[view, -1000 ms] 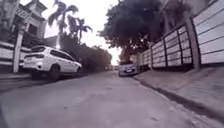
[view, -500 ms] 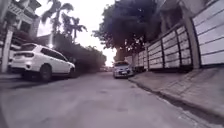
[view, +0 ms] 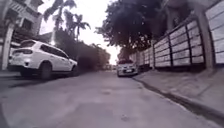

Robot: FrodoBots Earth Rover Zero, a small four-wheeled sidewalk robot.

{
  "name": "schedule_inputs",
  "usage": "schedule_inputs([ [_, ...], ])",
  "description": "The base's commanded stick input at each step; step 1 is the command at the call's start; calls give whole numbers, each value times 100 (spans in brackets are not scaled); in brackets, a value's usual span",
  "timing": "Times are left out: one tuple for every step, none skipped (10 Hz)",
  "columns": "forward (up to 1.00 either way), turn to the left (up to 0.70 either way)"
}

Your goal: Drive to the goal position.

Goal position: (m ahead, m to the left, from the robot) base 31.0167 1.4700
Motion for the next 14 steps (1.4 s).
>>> schedule_inputs([
  [70,-33],
  [70,-35],
  [70,-35],
  [70,-35],
  [70,-31],
  [70,-16],
  [70,0],
  [70,0],
  [70,0],
  [70,0],
  [70,0],
  [70,0],
  [70,0],
  [70,0],
])
